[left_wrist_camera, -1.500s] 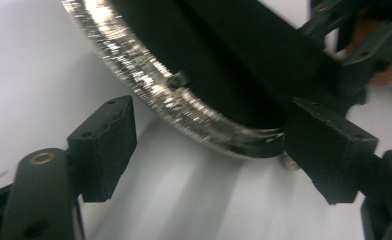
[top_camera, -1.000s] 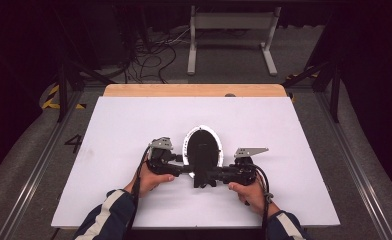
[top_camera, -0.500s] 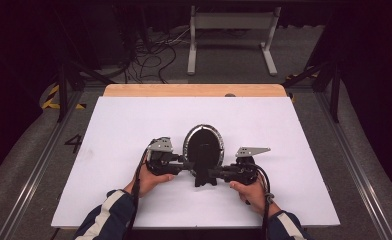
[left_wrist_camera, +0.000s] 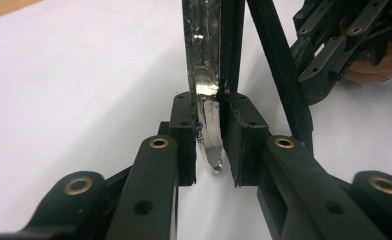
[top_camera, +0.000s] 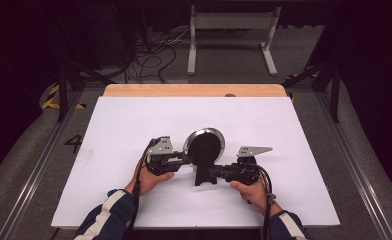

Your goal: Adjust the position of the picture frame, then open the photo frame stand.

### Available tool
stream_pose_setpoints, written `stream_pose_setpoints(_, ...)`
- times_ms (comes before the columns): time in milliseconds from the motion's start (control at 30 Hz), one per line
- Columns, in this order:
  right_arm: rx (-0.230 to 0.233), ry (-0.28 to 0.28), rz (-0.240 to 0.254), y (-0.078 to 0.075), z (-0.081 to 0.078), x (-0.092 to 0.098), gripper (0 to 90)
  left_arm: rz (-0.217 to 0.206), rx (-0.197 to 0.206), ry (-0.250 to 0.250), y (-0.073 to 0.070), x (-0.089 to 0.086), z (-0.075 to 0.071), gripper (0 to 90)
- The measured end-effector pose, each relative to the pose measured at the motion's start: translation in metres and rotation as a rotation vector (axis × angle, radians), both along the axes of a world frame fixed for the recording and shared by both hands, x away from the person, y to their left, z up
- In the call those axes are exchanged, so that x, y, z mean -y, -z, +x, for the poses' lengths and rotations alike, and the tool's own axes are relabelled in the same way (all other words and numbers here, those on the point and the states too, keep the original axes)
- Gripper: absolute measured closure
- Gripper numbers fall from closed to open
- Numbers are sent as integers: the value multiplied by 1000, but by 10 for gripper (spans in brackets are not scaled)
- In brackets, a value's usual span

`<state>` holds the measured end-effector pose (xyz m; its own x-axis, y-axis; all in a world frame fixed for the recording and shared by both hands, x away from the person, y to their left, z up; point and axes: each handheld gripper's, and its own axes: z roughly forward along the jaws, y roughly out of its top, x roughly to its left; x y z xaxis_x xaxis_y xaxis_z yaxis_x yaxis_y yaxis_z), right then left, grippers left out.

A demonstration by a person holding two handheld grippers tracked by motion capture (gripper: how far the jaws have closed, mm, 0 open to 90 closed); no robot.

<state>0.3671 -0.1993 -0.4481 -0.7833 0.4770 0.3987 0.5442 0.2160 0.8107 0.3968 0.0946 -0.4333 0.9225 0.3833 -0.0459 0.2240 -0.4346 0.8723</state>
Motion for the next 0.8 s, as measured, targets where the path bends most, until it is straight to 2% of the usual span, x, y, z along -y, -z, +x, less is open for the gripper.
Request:
stream_pose_setpoints(67, 1, -1, -2, 0, 0, 1, 773, 10, 18, -4, -1, 1, -1, 765)
stream_pose_setpoints(633, 13, 11, -22, -3, -1, 0, 769, 34, 67, -20, -2, 3, -2, 765)
stream_pose_setpoints(800, 10, 13, -30, -3, -2, 0, 766, 64, 121, -60, -2, 6, -2, 765)
